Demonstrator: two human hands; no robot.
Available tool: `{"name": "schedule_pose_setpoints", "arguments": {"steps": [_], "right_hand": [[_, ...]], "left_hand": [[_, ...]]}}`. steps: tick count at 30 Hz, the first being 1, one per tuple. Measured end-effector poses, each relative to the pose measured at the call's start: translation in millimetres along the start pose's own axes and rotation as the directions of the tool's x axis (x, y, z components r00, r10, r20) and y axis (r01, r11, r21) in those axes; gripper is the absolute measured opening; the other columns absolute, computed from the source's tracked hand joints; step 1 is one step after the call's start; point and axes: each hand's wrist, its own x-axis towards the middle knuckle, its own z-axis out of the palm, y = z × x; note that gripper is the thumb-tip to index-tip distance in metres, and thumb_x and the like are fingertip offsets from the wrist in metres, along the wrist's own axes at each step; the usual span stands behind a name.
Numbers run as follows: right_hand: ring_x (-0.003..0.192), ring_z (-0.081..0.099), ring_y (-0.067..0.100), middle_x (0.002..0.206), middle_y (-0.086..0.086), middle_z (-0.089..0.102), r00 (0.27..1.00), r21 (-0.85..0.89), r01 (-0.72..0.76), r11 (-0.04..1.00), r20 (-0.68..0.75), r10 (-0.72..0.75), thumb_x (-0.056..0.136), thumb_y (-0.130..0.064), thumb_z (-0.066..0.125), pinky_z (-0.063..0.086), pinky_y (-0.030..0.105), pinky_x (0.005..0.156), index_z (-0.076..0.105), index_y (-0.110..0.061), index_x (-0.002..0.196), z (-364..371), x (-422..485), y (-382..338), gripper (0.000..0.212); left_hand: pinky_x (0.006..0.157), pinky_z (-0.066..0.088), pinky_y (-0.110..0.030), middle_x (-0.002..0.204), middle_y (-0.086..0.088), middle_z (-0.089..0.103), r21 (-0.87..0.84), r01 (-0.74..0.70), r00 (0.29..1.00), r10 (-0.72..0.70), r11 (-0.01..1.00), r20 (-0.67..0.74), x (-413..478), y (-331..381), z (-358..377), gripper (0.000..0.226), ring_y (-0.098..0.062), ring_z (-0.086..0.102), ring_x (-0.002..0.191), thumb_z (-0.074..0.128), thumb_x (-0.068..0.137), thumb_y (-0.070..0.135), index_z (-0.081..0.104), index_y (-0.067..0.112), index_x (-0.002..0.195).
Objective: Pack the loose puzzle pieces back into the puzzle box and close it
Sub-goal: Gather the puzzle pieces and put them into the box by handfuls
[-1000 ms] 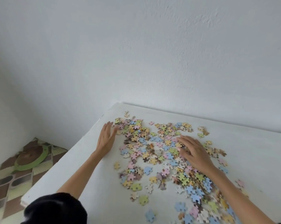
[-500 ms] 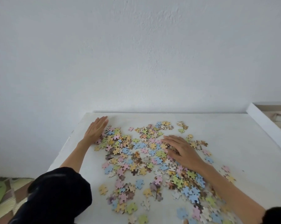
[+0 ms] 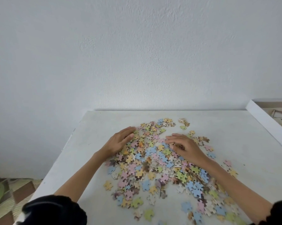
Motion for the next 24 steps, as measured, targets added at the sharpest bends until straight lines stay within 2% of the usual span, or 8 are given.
{"name": "schedule_pose_setpoints", "arguments": {"steps": [3, 6, 9, 11, 14, 15, 19, 24], "right_hand": [[0.124, 0.043, 0.007, 0.12, -0.015, 0.057, 0.999, 0.053, -0.014, 0.999, -0.031, 0.016, 0.088, -0.017, 0.058, 0.028, 0.035, 0.11, 0.067, -0.028, 0.104, -7.0, 1.0, -3.3, 0.022], [0.115, 0.048, 0.007, 0.114, -0.014, 0.06, 0.983, 0.079, -0.011, 0.997, -0.181, 0.025, 0.087, -0.013, 0.059, 0.028, 0.034, 0.106, 0.067, -0.027, 0.098, -22.8, 12.3, -4.6, 0.02], [0.113, 0.048, 0.007, 0.118, -0.009, 0.06, 0.965, 0.11, -0.04, 0.993, -0.253, 0.067, 0.089, -0.016, 0.057, 0.034, 0.031, 0.101, 0.067, -0.025, 0.103, -40.6, 33.7, 0.9, 0.019], [0.121, 0.042, 0.008, 0.129, -0.008, 0.053, 0.968, 0.091, -0.135, 0.987, -0.203, 0.151, 0.091, -0.024, 0.054, 0.031, 0.032, 0.104, 0.061, -0.026, 0.115, -48.3, 49.2, 12.5, 0.025], [0.133, 0.033, 0.016, 0.142, -0.002, 0.042, 0.952, 0.122, -0.289, 0.949, -0.065, 0.299, 0.092, -0.036, 0.048, 0.027, 0.042, 0.111, 0.047, -0.03, 0.13, -50.2, 61.1, 28.7, 0.038], [0.135, 0.032, 0.018, 0.143, 0.0, 0.04, 0.951, 0.126, -0.304, 0.944, -0.018, 0.309, 0.093, -0.035, 0.046, 0.027, 0.044, 0.111, 0.044, -0.03, 0.133, -47.3, 61.7, 32.8, 0.04], [0.141, 0.017, 0.012, 0.149, -0.001, 0.032, 0.962, 0.065, -0.269, 0.961, 0.06, 0.265, 0.096, -0.023, 0.042, 0.013, 0.044, 0.116, 0.042, -0.022, 0.136, -38.0, 54.3, 40.9, 0.04], [0.138, 0.026, 0.011, 0.141, 0.001, 0.044, 0.977, 0.212, -0.209, 0.955, 0.081, 0.196, 0.093, -0.006, 0.045, 0.018, 0.037, 0.116, 0.052, -0.018, 0.127, -37.4, 36.1, 34.3, 0.037]], "left_hand": [[0.11, 0.021, -0.025, 0.145, 0.01, 0.037, -0.074, -0.032, 0.999, 0.034, 0.997, 0.027, -0.6, 7.3, 3.9, 0.074, -0.003, 0.032, 0.132, 0.021, 0.081, 0.074, 0.038, 0.032, 0.139], [0.103, 0.026, -0.023, 0.14, 0.011, 0.043, -0.174, -0.015, 0.999, 0.009, 0.985, -0.033, 7.8, 15.8, -2.2, 0.07, -0.004, 0.038, 0.126, 0.026, 0.082, 0.069, 0.043, 0.027, 0.135], [0.101, 0.029, -0.026, 0.138, 0.004, 0.047, -0.217, 0.03, 0.998, -0.04, 0.976, -0.041, 26.0, 22.8, -7.9, 0.063, -0.006, 0.041, 0.122, 0.029, 0.085, 0.06, 0.048, 0.022, 0.132], [0.104, 0.028, -0.028, 0.139, 0.001, 0.047, -0.225, 0.07, 0.997, -0.073, 0.972, -0.005, 38.9, 25.3, -7.5, 0.058, -0.009, 0.04, 0.125, 0.03, 0.088, 0.053, 0.049, 0.02, 0.132], [0.107, 0.022, -0.029, 0.144, -0.001, 0.041, -0.217, 0.11, 0.994, -0.103, 0.97, 0.043, 55.9, 27.0, 0.0, 0.05, -0.017, 0.034, 0.134, 0.03, 0.096, 0.047, 0.045, 0.021, 0.136], [0.108, 0.019, -0.03, 0.147, -0.001, 0.038, -0.214, 0.125, 0.992, -0.115, 0.969, 0.055, 59.9, 27.1, 3.6, 0.049, -0.018, 0.031, 0.137, 0.029, 0.097, 0.047, 0.043, 0.023, 0.137], [0.113, 0.012, -0.035, 0.151, 0.004, 0.031, -0.201, 0.109, 0.988, -0.084, 0.973, 0.129, 67.0, 33.5, 18.0, 0.063, -0.013, 0.023, 0.14, 0.027, 0.084, 0.064, 0.041, 0.032, 0.138], [0.115, 0.014, -0.033, 0.149, 0.009, 0.034, -0.273, 0.056, 0.985, -0.008, 0.96, 0.174, 59.8, 34.9, 25.8, 0.046, -0.007, 0.024, 0.139, 0.033, 0.094, 0.051, 0.044, 0.034, 0.135]]}}
